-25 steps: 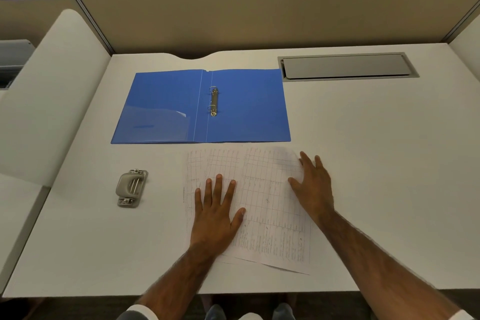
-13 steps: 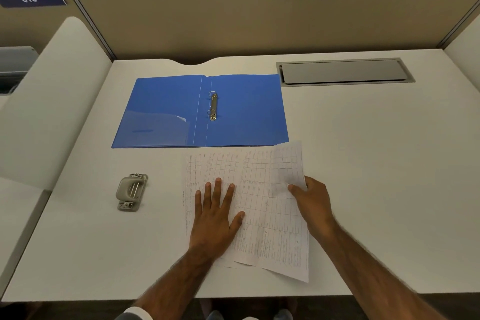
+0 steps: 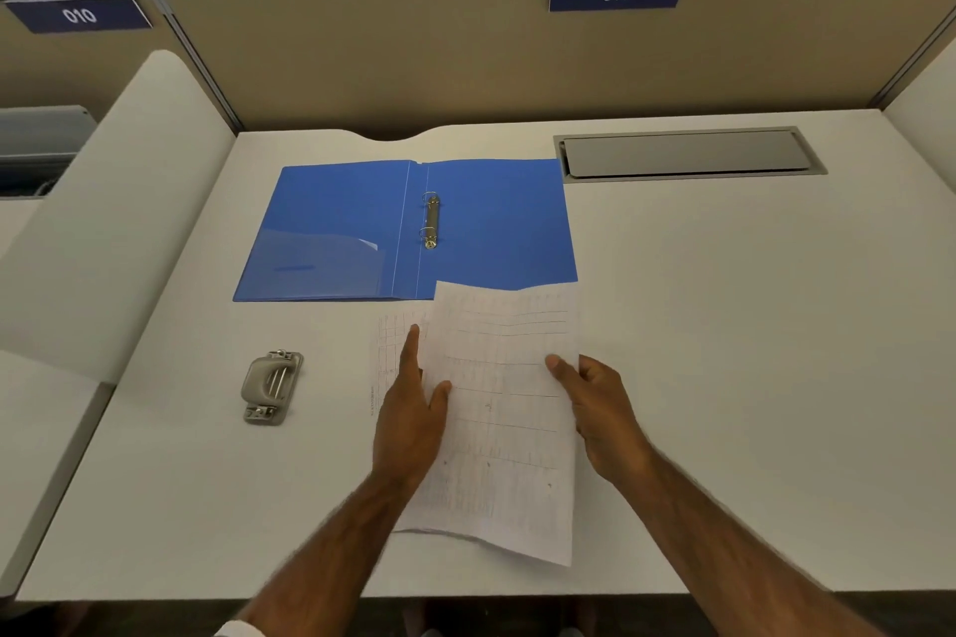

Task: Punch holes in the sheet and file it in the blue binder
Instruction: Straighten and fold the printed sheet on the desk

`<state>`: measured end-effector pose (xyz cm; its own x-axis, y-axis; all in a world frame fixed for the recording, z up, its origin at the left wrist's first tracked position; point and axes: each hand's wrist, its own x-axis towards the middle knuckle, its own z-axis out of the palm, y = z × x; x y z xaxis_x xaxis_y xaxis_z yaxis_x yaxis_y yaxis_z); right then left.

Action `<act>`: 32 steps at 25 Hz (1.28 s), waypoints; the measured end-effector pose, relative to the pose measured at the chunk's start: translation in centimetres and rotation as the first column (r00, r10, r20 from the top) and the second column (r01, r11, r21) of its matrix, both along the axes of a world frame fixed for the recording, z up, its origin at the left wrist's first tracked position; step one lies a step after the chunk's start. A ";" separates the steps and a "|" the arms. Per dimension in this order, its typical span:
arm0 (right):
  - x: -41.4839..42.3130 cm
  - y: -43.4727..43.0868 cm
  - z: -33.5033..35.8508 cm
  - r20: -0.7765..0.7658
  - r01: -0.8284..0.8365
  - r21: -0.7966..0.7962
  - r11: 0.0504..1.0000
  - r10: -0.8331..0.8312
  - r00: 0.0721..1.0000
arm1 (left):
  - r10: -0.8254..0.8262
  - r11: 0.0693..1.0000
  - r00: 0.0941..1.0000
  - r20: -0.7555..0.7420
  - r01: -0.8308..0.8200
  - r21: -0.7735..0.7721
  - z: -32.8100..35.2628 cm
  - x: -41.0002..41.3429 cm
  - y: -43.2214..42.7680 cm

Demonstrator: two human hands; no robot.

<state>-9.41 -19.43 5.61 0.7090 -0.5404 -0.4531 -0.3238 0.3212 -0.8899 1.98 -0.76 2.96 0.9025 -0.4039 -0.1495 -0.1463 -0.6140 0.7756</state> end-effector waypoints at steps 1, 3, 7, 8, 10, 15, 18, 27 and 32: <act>0.5 0.2 -0.3 -0.020 -0.031 -0.027 0.999 0.030 0.999 | -0.002 0.999 1.000 0.021 0.001 0.039 -0.2 0.2 0.2; 1.4 0.4 -0.8 -0.055 -0.081 -0.091 0.993 0.076 0.996 | -0.017 0.992 0.999 0.042 0.011 0.125 -0.8 0.5 0.5; 2.5 -0.9 -2.3 -0.145 -0.256 -0.602 0.756 0.212 0.966 | -0.037 0.974 0.998 0.043 0.027 0.224 -1.6 0.9 0.4; 2.7 -1.4 -2.8 -0.243 -0.349 -0.743 0.572 0.255 0.936 | -0.035 0.972 0.999 0.037 0.026 0.236 -1.7 1.0 0.3; 2.8 -2.2 -3.9 -0.543 -0.593 -0.768 0.242 0.245 0.803 | -0.031 0.967 0.999 0.034 0.022 0.255 -1.6 1.0 0.2; 2.7 -2.6 -4.6 -0.727 -0.740 -0.671 -0.048 0.236 0.644 | -0.048 0.957 0.999 0.011 0.043 0.287 -1.4 1.0 0.1; 2.9 -1.8 -4.2 -0.657 -0.700 -0.714 0.007 0.340 0.673 | -0.049 0.945 0.999 -0.013 0.051 0.323 -1.4 1.0 0.0; 3.2 2.1 0.3 -0.111 -0.066 -0.021 0.998 0.063 0.992 | -0.046 0.944 0.999 -0.017 0.049 0.325 -1.7 1.0 -0.1; 2.6 1.7 0.8 -0.139 -0.072 -0.101 0.992 0.058 0.989 | 0.004 0.957 0.989 0.149 -0.047 0.288 -0.6 1.7 0.4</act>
